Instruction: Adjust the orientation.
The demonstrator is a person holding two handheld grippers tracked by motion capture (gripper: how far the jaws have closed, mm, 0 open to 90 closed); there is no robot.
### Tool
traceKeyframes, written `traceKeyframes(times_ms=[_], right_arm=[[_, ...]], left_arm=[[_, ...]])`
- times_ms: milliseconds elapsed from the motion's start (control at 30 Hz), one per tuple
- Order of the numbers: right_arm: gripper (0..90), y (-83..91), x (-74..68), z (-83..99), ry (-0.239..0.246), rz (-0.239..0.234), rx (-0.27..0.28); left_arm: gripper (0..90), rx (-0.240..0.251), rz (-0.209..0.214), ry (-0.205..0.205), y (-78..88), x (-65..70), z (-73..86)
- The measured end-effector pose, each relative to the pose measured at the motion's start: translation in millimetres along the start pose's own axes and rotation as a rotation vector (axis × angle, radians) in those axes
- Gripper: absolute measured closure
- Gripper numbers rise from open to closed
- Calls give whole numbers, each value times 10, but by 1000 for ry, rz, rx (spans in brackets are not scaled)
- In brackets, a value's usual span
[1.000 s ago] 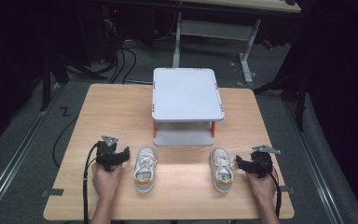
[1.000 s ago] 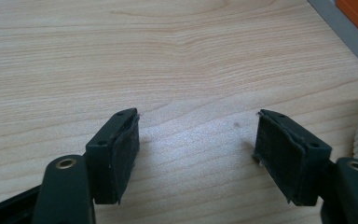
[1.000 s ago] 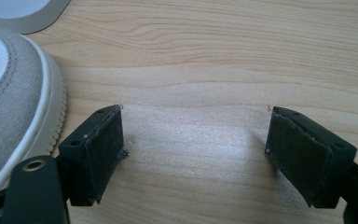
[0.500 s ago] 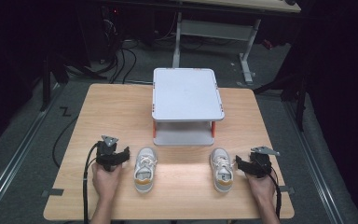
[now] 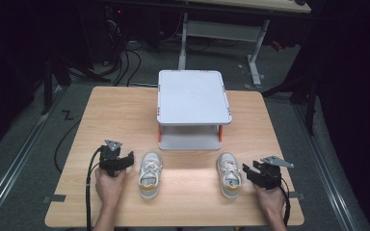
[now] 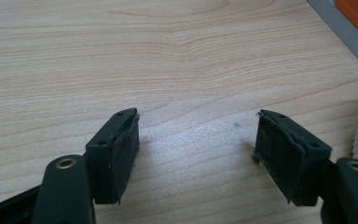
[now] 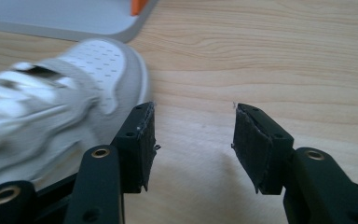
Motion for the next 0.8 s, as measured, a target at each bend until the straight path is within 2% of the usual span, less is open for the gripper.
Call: traceKeyframes(times_ms=[267,333,400,467,633,800], right_arm=[[532,287,-143,-5,-1,-73,30],[534,320,-167,-4,3,-76,27],[543,405,-233,-5,5,-109,21],[547,447,-274,-7,13,-120,15],[555,498,-385,-32,30,-153,-3],[563,446,-479,-42,56,-160,-41]], left_arm=[[306,0,0,0,0,-1,0],[306,0,0,1,0,-1,0],[306,0,0,1,0,-1,0],[306,0,1,0,0,-1,0],[306,0,1,0,0,-1,0],[306,0,1,2,1,-1,0]])
Point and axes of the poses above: each handheld gripper's, and its own axes: y roughly backward along the jaws, z roughly out of its underside, x roughly to its right, the point moved 4 cm from there along -y, roughly forward along the jaws, and after that the axes turned 3 degrees about -z, right-handed, at the moved point
